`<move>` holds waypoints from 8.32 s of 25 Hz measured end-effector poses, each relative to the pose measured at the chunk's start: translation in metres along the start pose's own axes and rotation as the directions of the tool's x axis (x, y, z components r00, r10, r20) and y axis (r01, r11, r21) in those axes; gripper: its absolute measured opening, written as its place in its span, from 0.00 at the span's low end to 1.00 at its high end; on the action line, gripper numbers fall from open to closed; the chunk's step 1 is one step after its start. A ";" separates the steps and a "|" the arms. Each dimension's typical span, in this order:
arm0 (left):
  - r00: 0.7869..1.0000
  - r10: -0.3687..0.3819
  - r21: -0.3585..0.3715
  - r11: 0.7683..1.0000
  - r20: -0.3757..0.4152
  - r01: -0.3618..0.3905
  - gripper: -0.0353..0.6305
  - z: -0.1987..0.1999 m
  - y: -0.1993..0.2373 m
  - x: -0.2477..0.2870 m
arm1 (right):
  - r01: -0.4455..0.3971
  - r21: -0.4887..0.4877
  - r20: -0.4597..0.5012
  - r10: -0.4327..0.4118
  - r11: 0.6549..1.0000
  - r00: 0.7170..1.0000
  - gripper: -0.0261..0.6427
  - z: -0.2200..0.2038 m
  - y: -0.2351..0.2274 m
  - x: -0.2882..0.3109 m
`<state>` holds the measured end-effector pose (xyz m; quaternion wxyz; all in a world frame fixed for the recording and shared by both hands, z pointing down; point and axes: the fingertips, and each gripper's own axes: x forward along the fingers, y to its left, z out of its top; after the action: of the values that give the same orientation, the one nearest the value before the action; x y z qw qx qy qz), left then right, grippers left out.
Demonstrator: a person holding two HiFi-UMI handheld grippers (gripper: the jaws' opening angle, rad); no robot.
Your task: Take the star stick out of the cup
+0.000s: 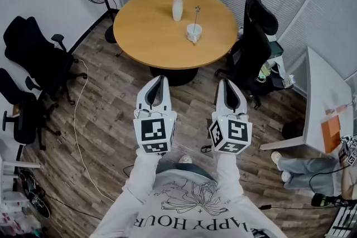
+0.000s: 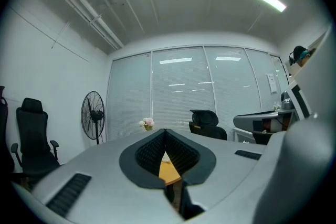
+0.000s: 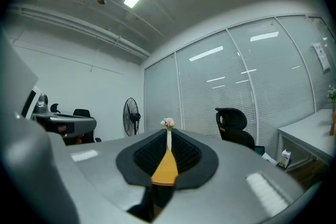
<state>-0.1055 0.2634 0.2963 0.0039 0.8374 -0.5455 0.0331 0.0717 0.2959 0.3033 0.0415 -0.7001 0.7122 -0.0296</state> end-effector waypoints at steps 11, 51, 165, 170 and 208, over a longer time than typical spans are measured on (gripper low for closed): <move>0.999 0.023 -0.004 1.000 -0.029 -0.023 0.06 -0.008 -0.011 0.029 | -0.036 0.021 -0.028 0.036 0.999 0.999 0.10 -0.010 -0.020 0.027; 0.997 -0.066 -0.027 0.998 -0.050 0.065 0.06 -0.010 0.082 0.298 | 0.031 0.004 -0.070 -0.031 1.000 0.997 0.12 -0.029 -0.043 0.300; 0.878 0.006 -0.103 0.993 -0.479 -0.062 0.06 -0.206 0.121 0.618 | -0.141 0.226 -0.590 0.251 0.964 0.768 0.18 -0.283 -0.127 0.642; 0.873 0.003 -0.107 0.992 -0.488 -0.063 0.06 -0.211 0.120 0.617 | -0.139 0.230 -0.592 0.252 0.963 0.766 0.14 -0.286 -0.125 0.641; 0.944 0.001 -0.099 0.994 -0.330 -0.035 0.06 -0.138 0.135 0.596 | -0.118 0.214 -0.409 0.199 0.970 0.891 0.06 -0.189 -0.117 0.626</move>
<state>0.0045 -0.3297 0.4656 0.1382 0.8137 -0.5458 0.1446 0.1592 -0.3348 0.4919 -0.0487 -0.6090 0.7531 -0.2442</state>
